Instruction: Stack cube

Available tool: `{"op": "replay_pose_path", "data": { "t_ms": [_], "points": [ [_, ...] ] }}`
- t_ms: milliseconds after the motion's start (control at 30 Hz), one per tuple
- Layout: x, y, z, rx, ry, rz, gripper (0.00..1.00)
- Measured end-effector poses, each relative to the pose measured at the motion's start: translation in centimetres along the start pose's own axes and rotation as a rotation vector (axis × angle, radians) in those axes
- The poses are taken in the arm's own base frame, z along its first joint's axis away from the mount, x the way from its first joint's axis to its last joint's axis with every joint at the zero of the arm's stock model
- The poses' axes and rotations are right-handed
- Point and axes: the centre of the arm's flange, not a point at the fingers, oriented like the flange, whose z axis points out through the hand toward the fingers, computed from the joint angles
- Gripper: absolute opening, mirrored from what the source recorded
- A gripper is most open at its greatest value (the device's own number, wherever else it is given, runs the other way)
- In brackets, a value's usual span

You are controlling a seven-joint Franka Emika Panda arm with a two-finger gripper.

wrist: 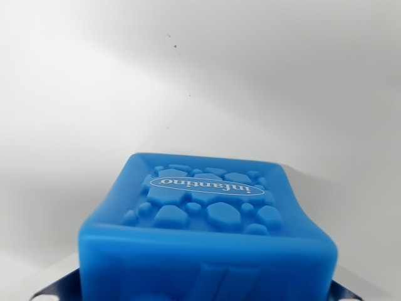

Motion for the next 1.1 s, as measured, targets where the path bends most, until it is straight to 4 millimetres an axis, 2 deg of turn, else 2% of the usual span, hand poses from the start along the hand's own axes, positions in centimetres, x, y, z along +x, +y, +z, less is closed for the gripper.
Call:
{"op": "replay_pose_path", "data": {
  "t_ms": [233, 600, 1100],
  "points": [
    [0.0, 0.0, -0.2, 0.0, 0.001, 0.0, 0.0],
    [0.1, 0.0, -2.1, 0.0, 0.006, -0.001, 0.0],
    [0.1, -0.1, -6.0, -0.001, 0.01, -0.002, 0.0]
  ]
}}
